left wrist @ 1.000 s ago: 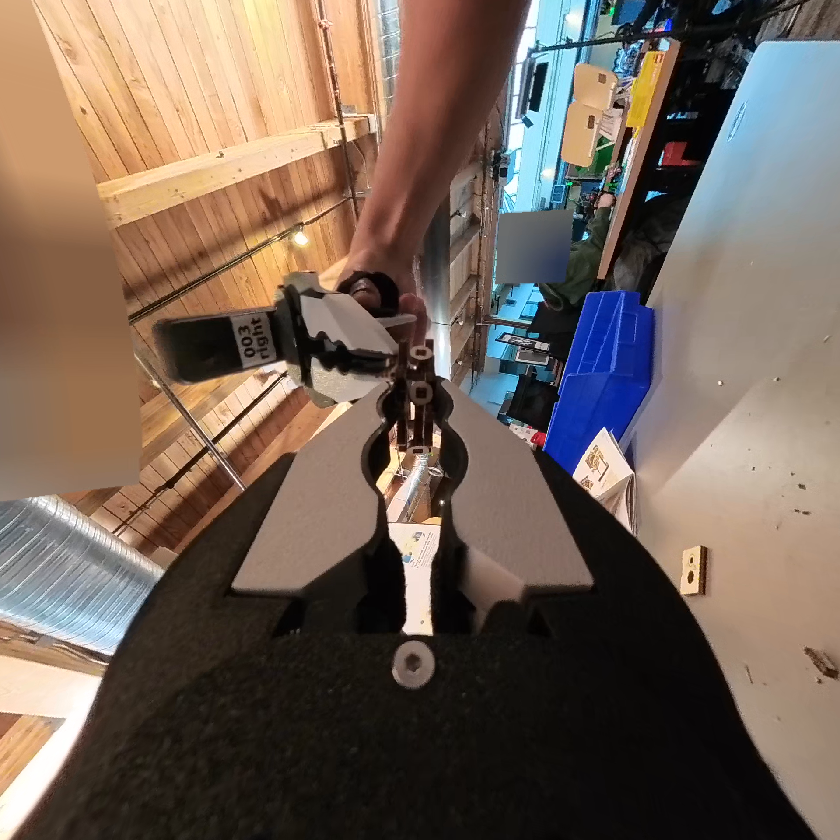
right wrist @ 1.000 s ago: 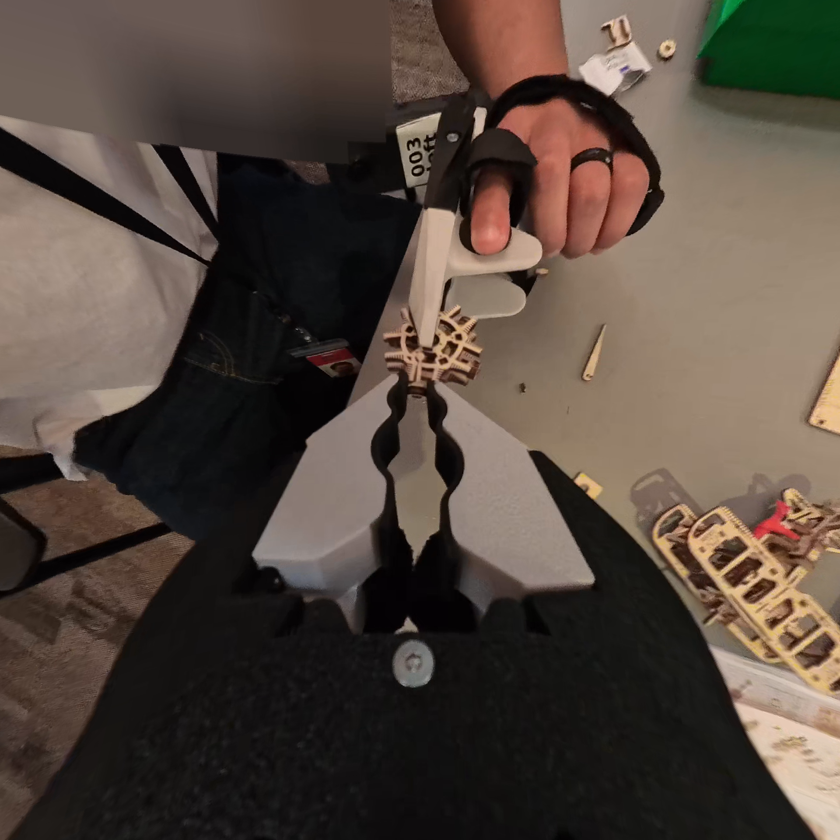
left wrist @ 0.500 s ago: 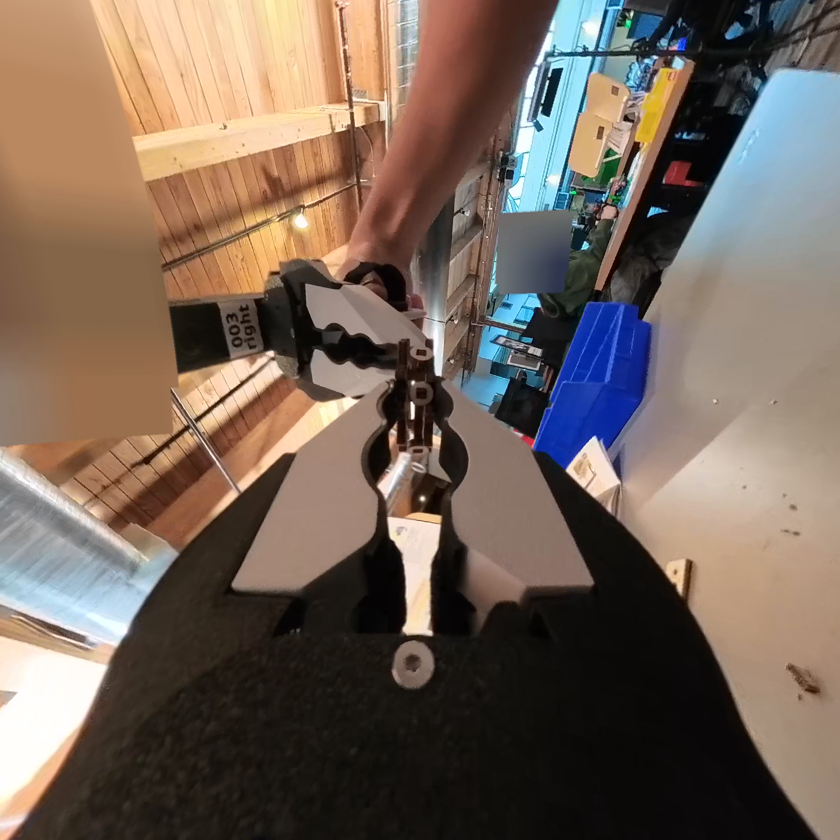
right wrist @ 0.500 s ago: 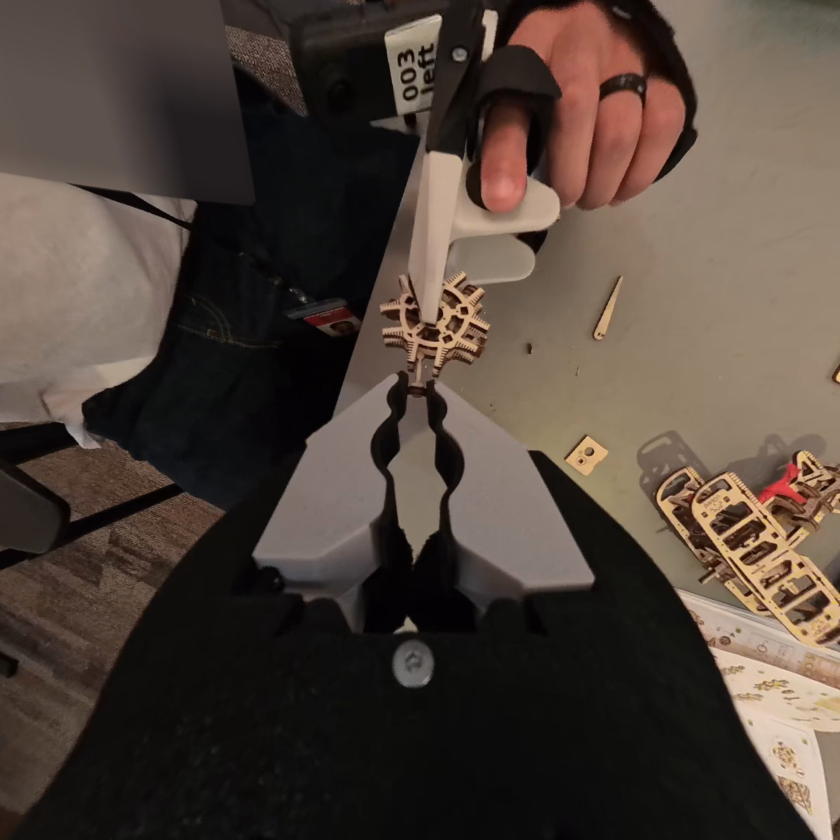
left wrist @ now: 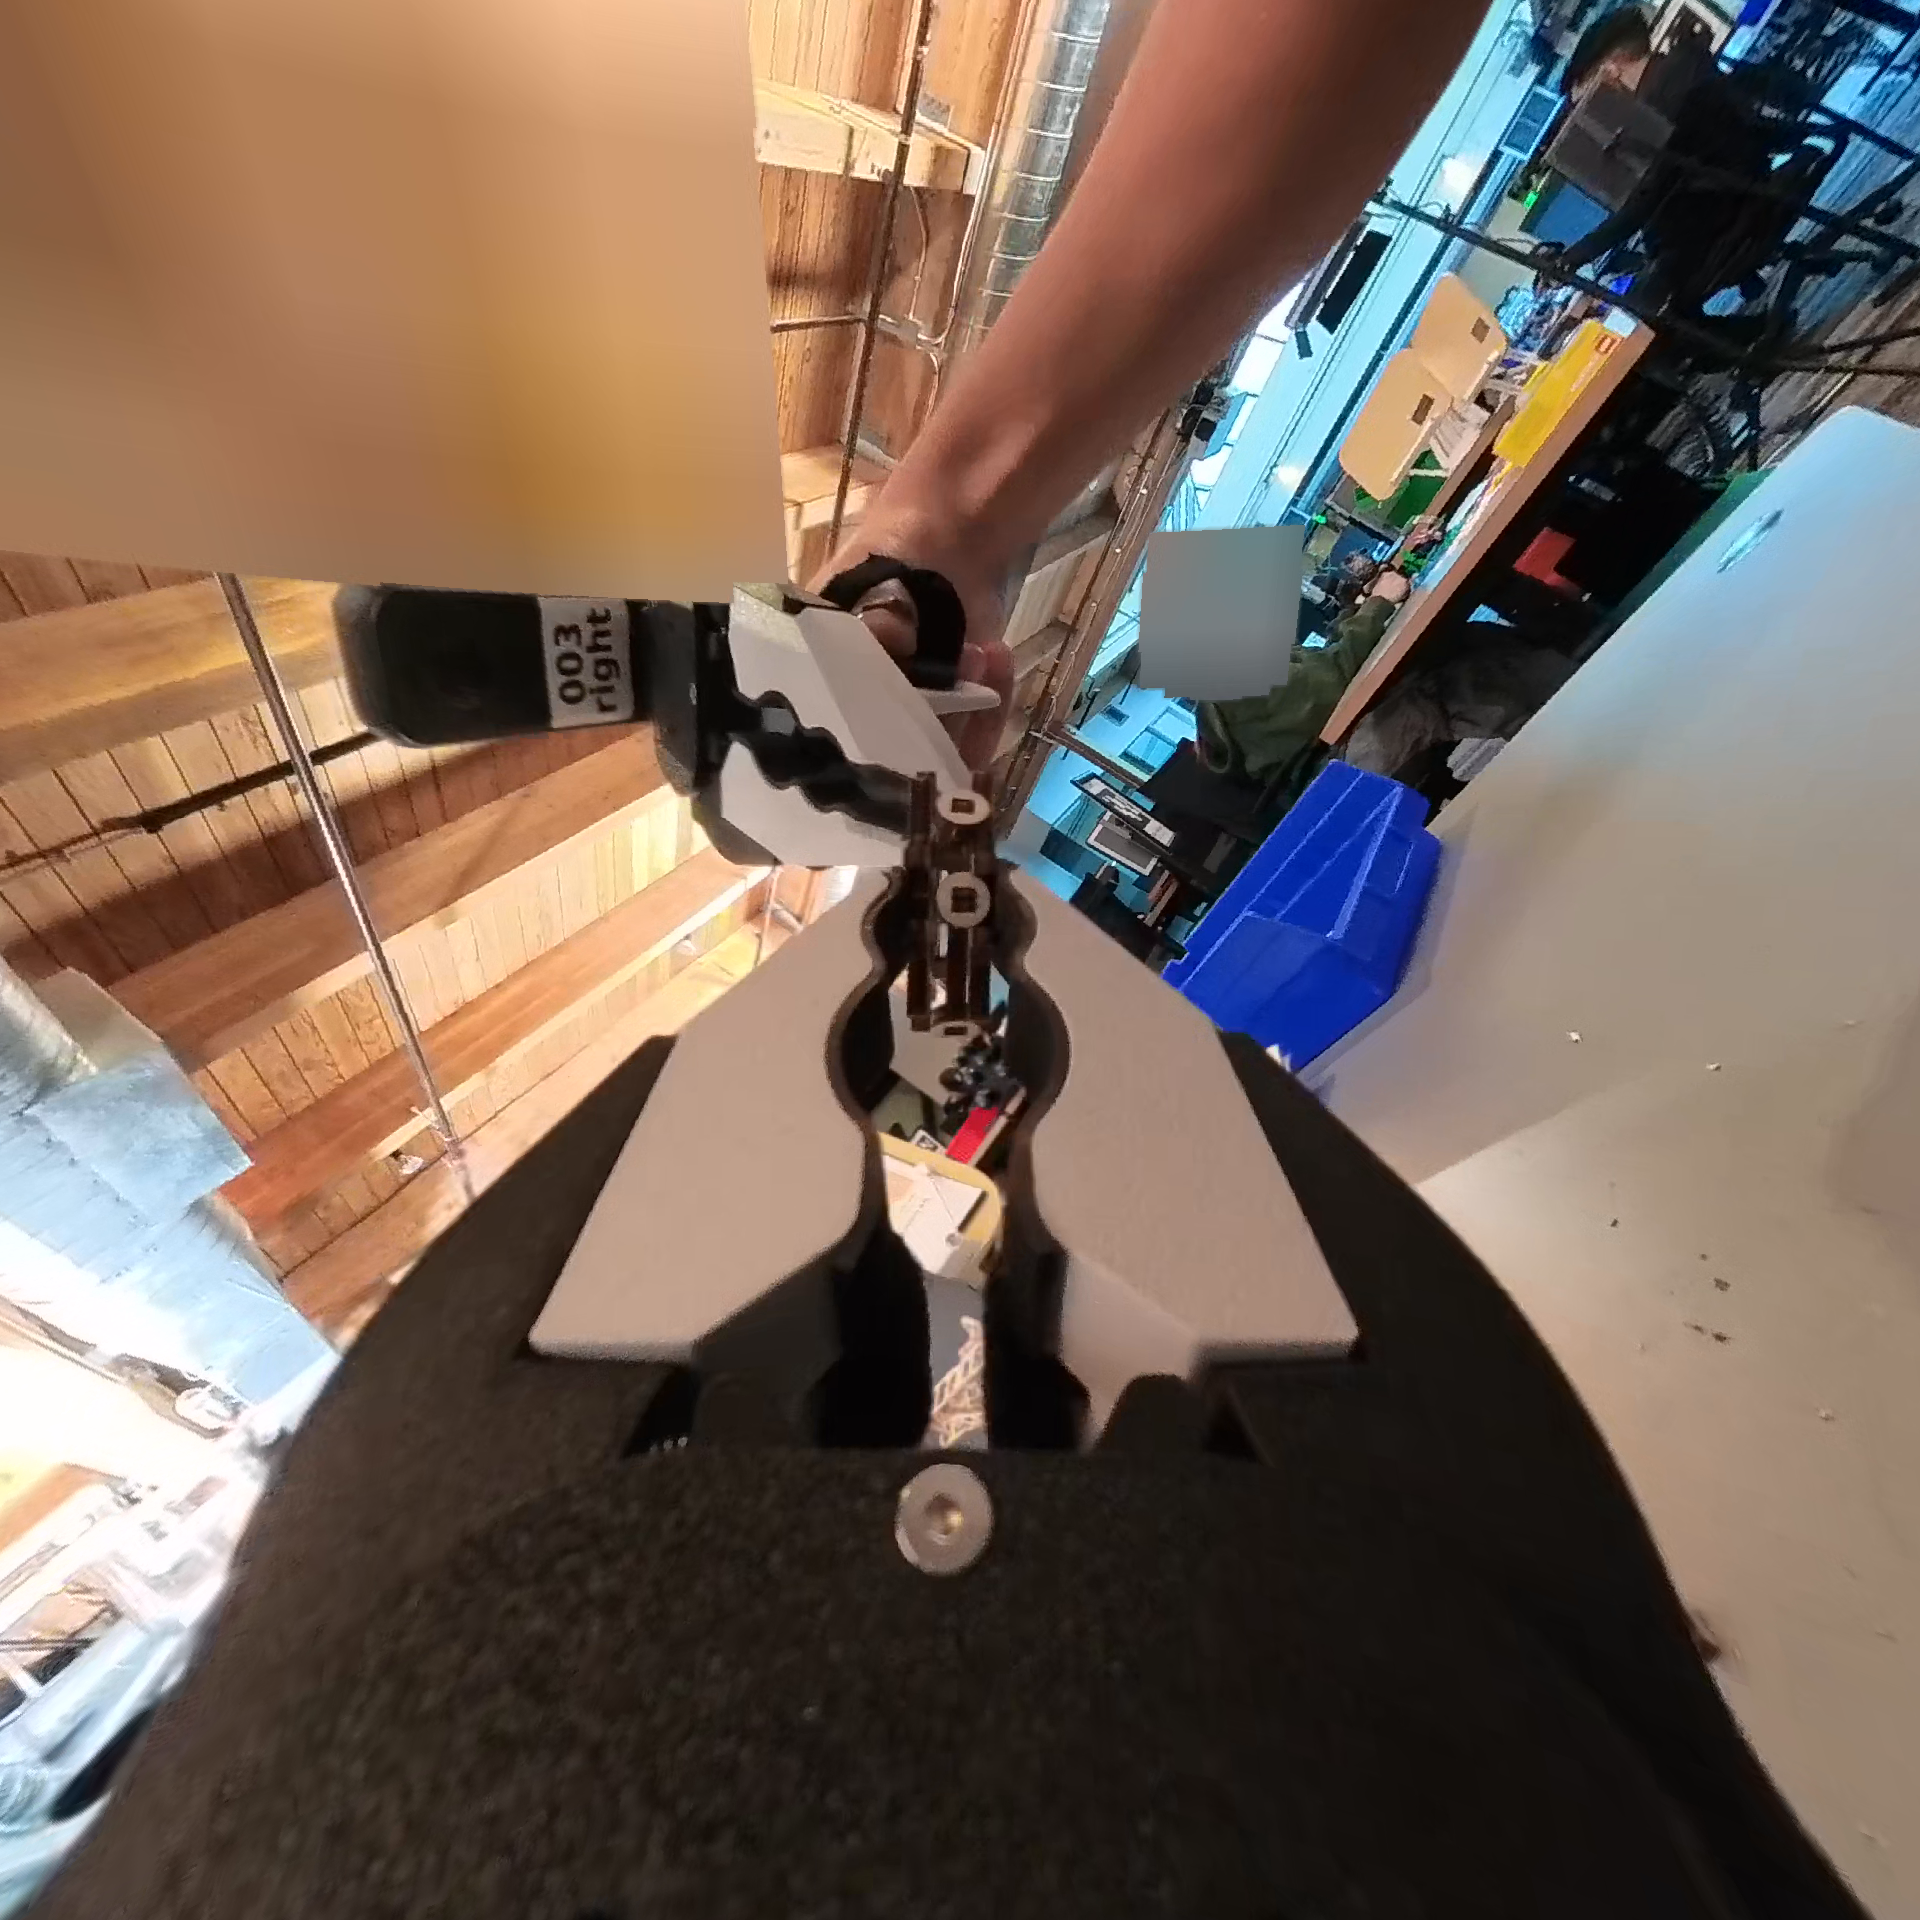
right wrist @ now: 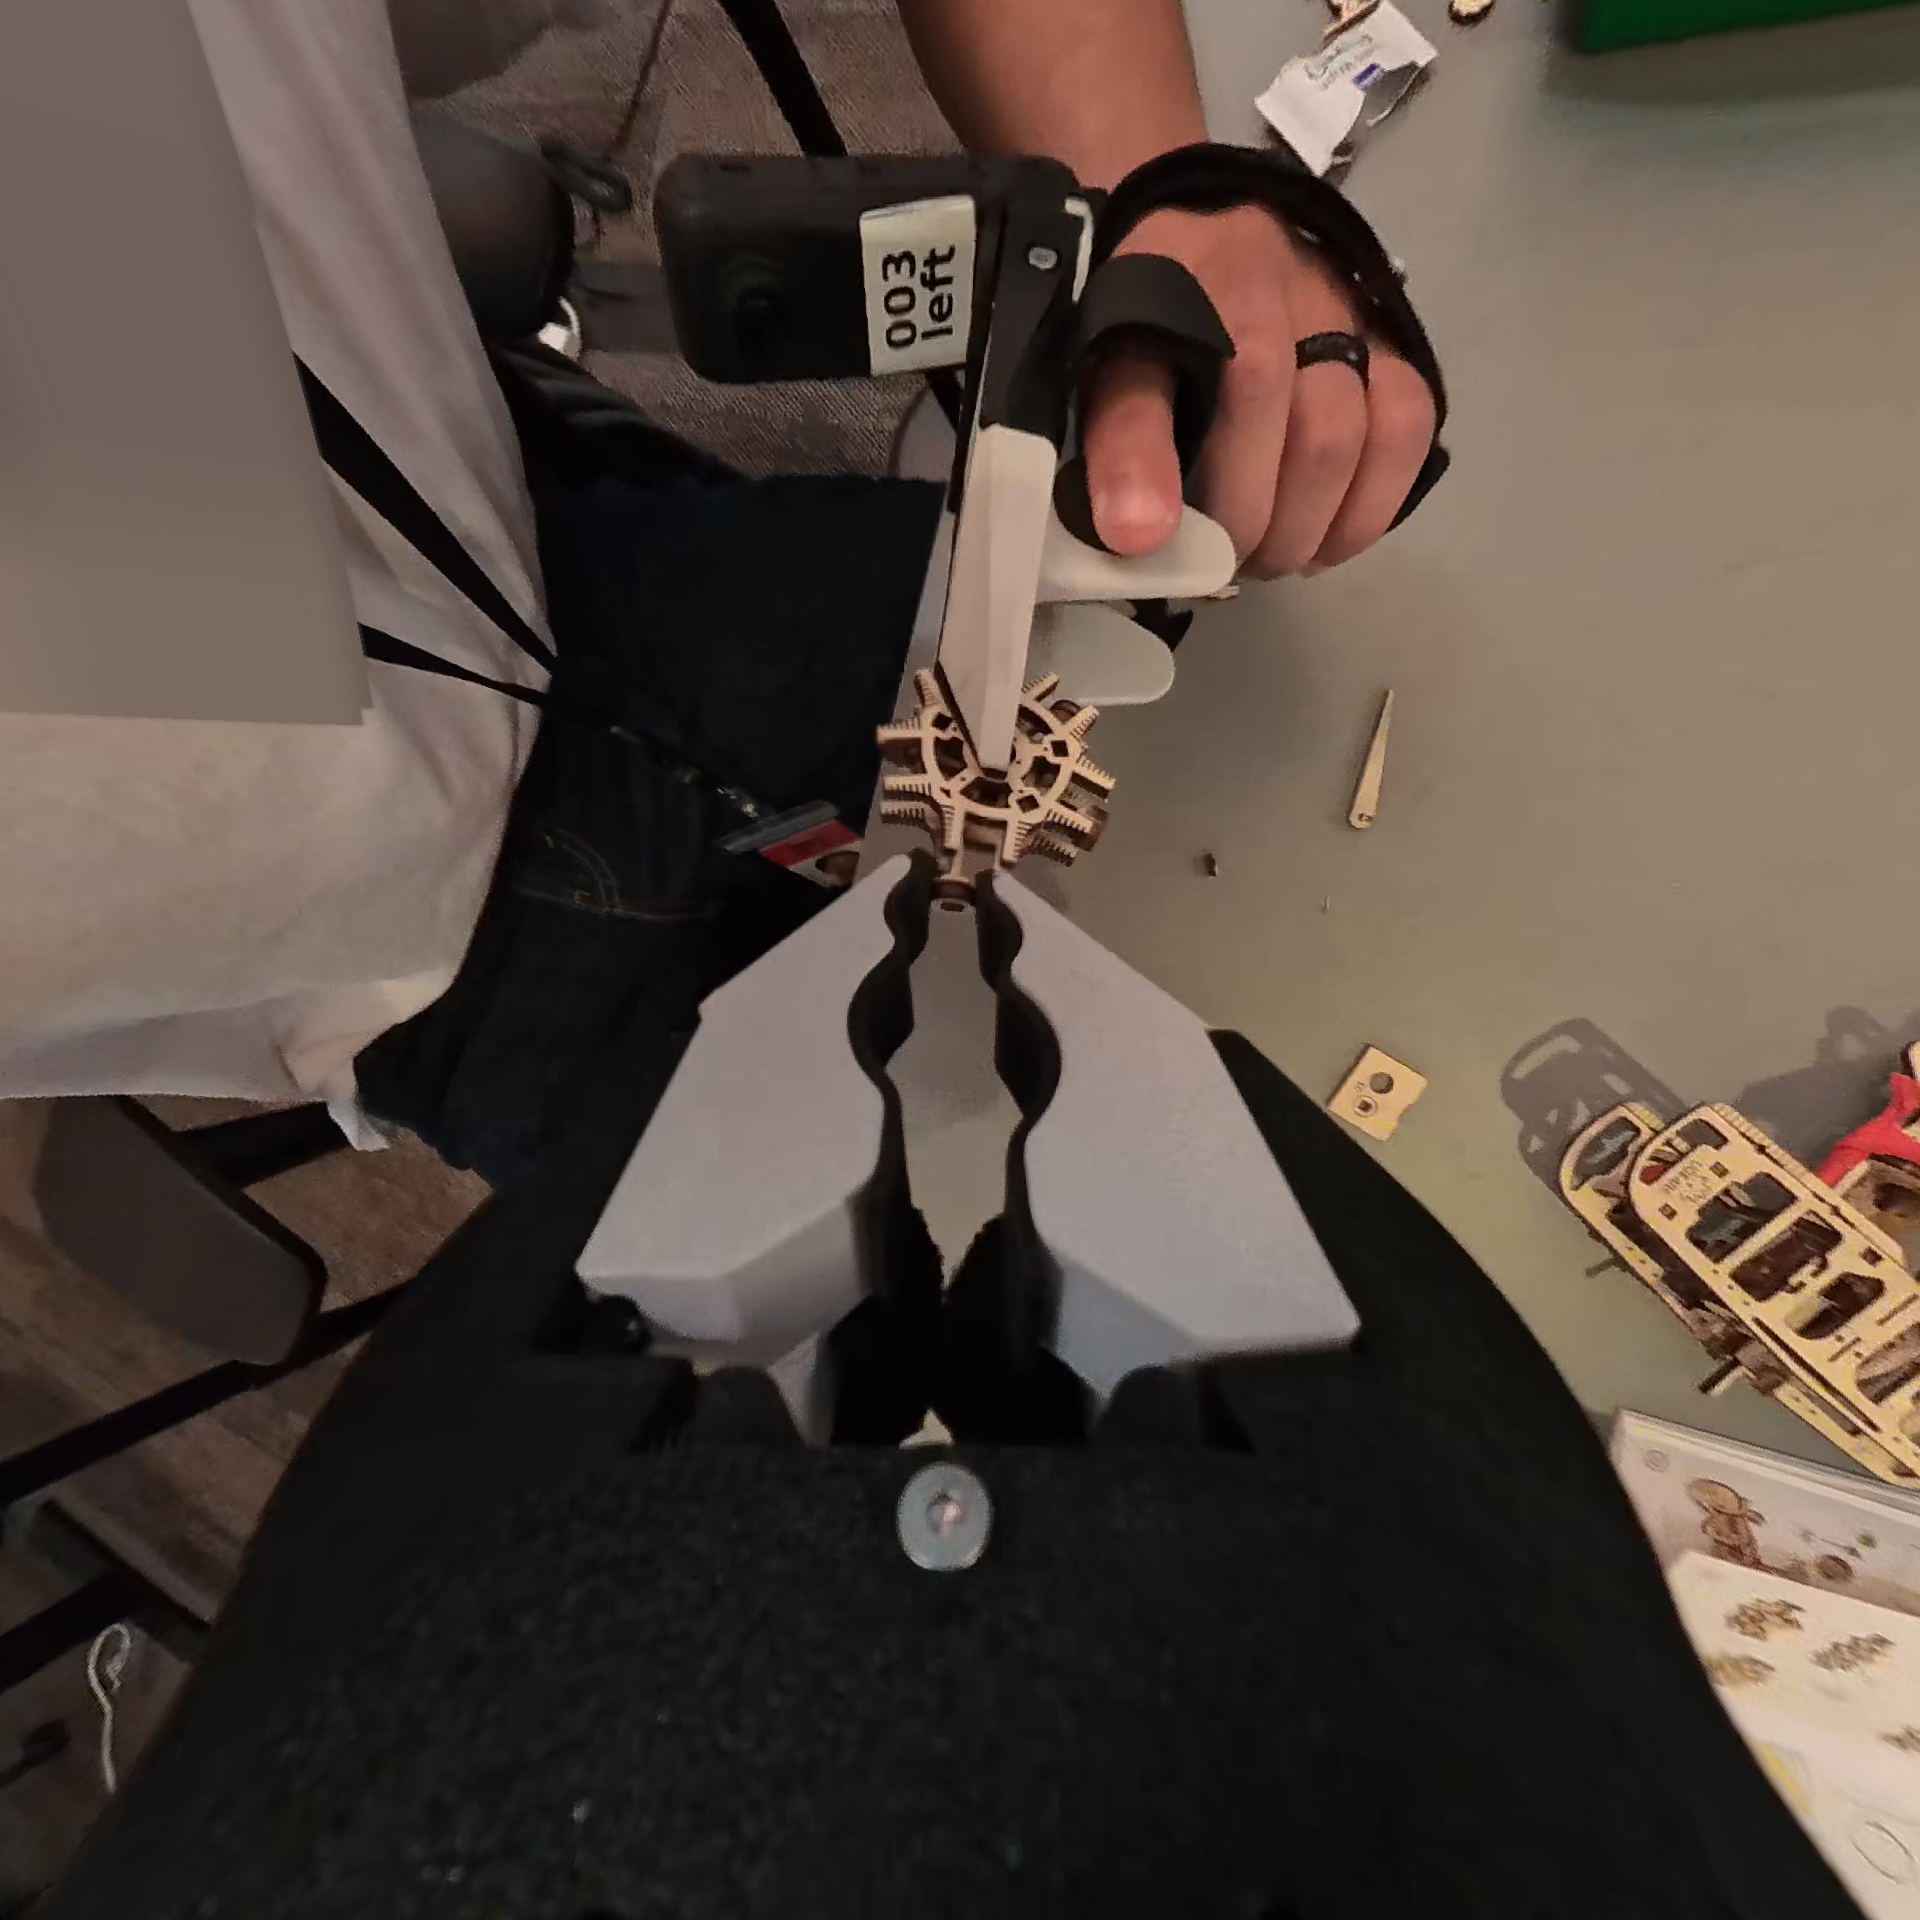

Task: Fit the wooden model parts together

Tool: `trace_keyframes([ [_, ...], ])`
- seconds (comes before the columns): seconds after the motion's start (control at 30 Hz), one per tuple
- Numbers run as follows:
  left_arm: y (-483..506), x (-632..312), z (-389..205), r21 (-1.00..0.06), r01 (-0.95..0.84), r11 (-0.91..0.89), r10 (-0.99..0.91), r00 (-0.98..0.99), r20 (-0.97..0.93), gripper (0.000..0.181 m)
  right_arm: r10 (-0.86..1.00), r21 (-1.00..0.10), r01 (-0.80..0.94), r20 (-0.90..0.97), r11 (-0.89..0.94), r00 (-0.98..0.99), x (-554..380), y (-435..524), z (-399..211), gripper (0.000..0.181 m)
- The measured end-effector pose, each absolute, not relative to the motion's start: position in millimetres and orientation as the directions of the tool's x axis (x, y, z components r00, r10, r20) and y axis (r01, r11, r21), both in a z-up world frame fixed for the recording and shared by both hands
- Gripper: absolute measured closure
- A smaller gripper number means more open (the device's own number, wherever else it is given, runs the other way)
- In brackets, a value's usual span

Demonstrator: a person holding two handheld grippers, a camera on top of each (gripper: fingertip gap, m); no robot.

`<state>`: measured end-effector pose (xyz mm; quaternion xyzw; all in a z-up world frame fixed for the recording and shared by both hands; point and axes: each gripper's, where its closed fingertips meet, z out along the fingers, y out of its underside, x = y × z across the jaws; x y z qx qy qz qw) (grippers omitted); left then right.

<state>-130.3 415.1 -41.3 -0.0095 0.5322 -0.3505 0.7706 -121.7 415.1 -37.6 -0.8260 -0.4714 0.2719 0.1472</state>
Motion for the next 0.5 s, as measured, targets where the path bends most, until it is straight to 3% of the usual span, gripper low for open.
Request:
trace_keyframes([
  [0.2,419,-128,-42,-0.435,0.532,0.726,-0.589,0.155,-0.793,0.169,0.817,-0.48,0.662,-0.374,-0.576,0.44,-125,419,-41,0.174],
  [0.5,431,-126,-37,-0.498,0.526,0.689,-0.649,0.143,-0.747,0.169,0.791,-0.5,0.616,-0.32,-0.609,0.522,-119,432,-37,0.174],
])
